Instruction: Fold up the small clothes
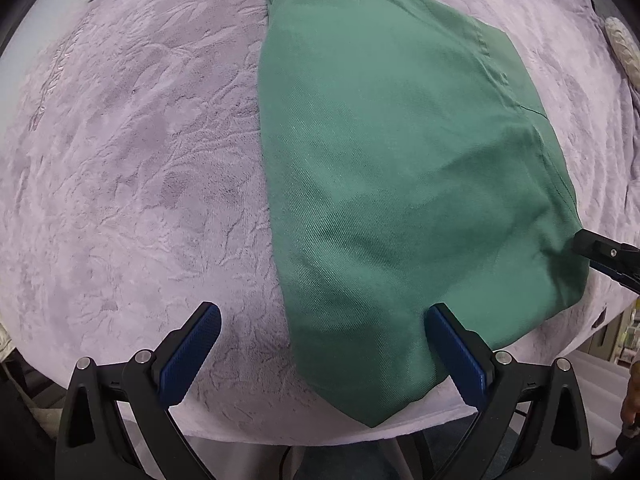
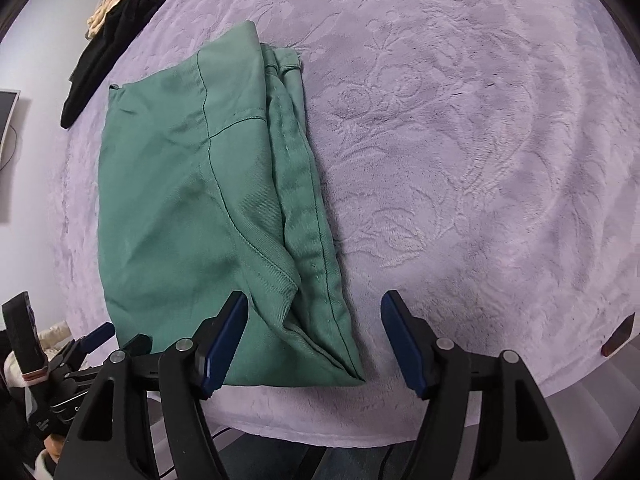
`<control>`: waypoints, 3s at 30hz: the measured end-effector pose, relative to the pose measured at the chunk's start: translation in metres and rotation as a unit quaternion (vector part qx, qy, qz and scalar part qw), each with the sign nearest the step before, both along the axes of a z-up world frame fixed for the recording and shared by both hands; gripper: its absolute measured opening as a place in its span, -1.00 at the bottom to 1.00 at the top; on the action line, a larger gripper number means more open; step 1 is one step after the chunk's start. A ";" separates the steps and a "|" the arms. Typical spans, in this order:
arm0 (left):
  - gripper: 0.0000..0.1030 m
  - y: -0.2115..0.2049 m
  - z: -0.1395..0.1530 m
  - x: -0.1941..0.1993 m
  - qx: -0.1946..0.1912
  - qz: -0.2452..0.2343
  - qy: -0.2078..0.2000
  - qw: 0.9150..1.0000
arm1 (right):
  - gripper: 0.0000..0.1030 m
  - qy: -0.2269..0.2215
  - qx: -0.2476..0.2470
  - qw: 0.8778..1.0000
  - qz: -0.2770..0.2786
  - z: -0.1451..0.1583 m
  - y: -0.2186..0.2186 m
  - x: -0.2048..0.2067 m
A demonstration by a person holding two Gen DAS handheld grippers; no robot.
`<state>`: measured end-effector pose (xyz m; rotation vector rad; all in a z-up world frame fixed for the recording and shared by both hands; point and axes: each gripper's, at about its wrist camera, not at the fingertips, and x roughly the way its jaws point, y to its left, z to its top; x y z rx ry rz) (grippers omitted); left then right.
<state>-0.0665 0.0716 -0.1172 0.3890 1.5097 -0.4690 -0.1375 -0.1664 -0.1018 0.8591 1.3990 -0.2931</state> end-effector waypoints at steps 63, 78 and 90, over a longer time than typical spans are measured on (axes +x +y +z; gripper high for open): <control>1.00 -0.009 0.100 0.015 -0.042 0.015 -0.109 0.993 | 0.64 -0.011 -0.170 0.982 0.079 0.100 0.039 0.050; 1.00 -0.011 0.100 0.013 -0.040 0.013 -0.109 0.993 | 0.64 -0.011 -0.170 0.982 0.080 0.100 0.039 0.050; 1.00 -0.012 0.099 0.012 -0.041 0.012 -0.109 0.993 | 0.64 -0.012 -0.169 0.982 0.080 0.100 0.039 0.050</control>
